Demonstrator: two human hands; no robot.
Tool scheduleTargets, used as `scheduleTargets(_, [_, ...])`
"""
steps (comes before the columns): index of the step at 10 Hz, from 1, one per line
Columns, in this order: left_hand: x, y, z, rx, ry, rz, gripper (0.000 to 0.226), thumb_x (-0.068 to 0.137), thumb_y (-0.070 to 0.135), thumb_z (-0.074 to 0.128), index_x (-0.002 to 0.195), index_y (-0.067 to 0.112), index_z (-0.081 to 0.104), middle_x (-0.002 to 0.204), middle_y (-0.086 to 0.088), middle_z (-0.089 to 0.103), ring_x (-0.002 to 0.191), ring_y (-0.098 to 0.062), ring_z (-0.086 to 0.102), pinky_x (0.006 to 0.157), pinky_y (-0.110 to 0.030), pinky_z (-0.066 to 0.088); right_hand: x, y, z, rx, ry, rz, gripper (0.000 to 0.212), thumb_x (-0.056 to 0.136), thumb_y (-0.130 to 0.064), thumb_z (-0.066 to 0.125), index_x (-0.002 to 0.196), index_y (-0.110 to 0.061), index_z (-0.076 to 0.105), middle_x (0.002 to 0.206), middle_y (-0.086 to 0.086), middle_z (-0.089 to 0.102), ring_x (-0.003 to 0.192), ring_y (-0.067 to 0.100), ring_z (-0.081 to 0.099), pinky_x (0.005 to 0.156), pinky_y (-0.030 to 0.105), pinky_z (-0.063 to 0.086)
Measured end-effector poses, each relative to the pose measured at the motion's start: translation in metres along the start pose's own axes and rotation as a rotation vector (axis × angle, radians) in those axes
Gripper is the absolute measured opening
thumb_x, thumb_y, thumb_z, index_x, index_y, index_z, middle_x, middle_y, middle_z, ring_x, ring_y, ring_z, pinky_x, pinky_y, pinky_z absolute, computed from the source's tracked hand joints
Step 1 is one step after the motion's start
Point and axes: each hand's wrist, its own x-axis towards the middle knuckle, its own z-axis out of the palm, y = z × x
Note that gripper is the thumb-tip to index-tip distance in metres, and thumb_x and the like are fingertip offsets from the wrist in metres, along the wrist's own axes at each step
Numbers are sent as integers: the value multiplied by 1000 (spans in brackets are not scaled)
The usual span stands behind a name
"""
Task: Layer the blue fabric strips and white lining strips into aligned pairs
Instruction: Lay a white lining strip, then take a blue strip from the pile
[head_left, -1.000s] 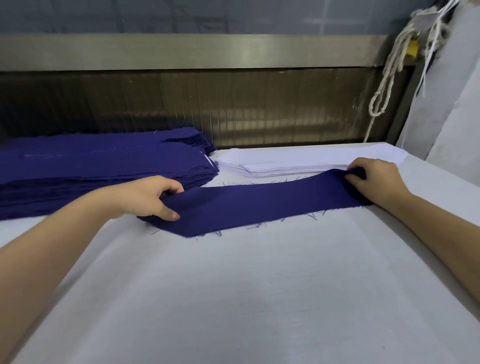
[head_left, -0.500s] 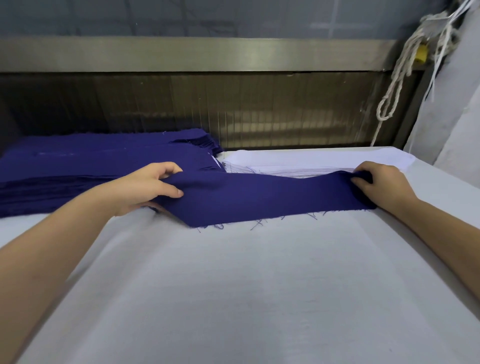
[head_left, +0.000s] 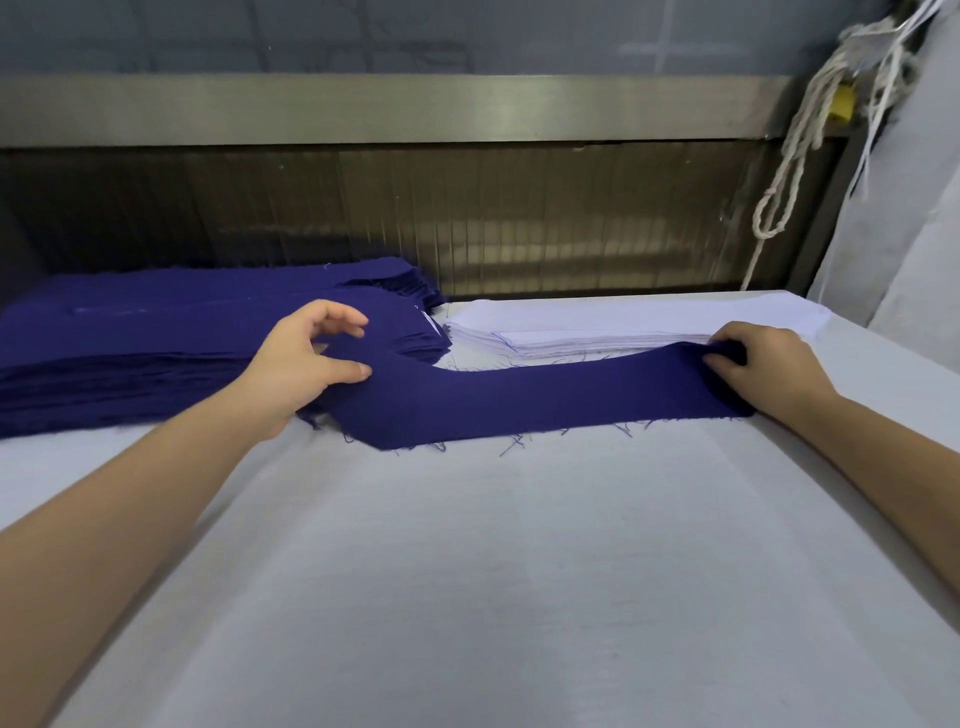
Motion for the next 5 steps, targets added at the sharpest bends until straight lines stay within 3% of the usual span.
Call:
scheduleTargets(1, [0, 0, 5, 8, 80, 51, 46, 71, -6, 74, 94, 29, 58, 101, 16, 57, 107, -7, 50, 83, -11, 33, 0, 0, 0, -6, -10, -1, 19, 88, -15, 61, 105, -6, 64, 103, 16, 67, 96, 35, 57, 81, 42, 47])
scheduleTargets(2, [-1, 3, 9, -22, 113, 38, 54, 70, -5, 75, 93, 40, 55, 119, 12, 51, 111, -9, 44, 79, -18, 40, 0, 0, 0, -6, -16, 1, 19, 88, -15, 61, 105, -6, 64, 104, 15, 67, 96, 34, 57, 82, 42, 48])
scheduleTargets(3, [-5, 7, 11, -91, 56, 40, 61, 71, -10, 72, 97, 43, 55, 127, 12, 44, 101, -1, 50, 63, -15, 48, 0, 0, -1, -5, -19, 6, 19, 88, -14, 61, 105, -6, 64, 104, 15, 67, 97, 34, 57, 81, 41, 48])
scheduleTargets(4, [-8, 6, 12, -198, -58, 37, 66, 72, -15, 68, 104, 41, 55, 118, 12, 55, 90, 8, 60, 60, -14, 52, 0, 0, -1, 5, -19, 15, 18, 87, -14, 61, 103, -7, 65, 103, 14, 67, 96, 33, 57, 81, 40, 47])
scheduleTargets(5, [-6, 2, 10, -220, -145, 11, 64, 73, -13, 69, 111, 36, 53, 107, 7, 69, 100, -1, 63, 76, -17, 49, -1, -1, -1, 9, -17, 19, 18, 87, -13, 61, 103, -7, 65, 102, 13, 67, 96, 33, 57, 80, 38, 46])
